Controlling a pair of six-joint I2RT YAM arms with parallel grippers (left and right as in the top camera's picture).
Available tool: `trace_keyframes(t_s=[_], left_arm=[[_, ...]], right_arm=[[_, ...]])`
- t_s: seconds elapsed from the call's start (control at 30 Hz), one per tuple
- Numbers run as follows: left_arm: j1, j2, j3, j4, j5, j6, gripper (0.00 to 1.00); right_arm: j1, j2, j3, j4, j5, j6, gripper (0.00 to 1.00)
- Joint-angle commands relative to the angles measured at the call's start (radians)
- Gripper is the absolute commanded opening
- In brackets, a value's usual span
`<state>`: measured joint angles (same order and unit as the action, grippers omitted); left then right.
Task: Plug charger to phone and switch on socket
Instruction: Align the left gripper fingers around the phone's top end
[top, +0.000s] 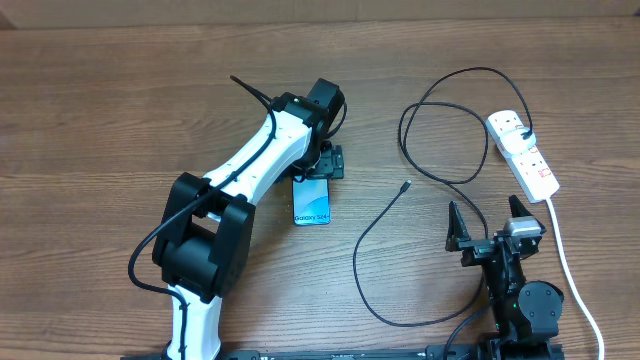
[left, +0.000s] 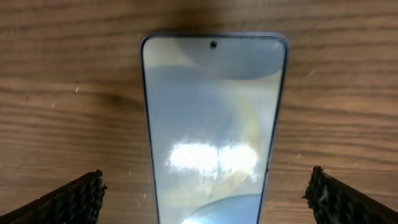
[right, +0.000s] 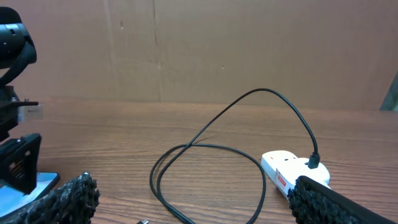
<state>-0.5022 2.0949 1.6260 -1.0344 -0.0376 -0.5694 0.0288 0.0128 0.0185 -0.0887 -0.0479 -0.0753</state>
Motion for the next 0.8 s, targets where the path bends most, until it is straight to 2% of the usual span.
trace_keyframes(t_s=[0.0, 0.77], left_arm=[[0.004, 0.009, 0.028, 0.014, 0.000, 0.013, 1.00], [0.002, 0.011, 0.006, 0.026, -0.024, 0.013, 1.00]], right_arm=[[0.006, -0.010, -0.011, 0.007, 0.002, -0.001, 1.00], [0.007, -0.010, -0.011, 0.007, 0.002, -0.001, 1.00]])
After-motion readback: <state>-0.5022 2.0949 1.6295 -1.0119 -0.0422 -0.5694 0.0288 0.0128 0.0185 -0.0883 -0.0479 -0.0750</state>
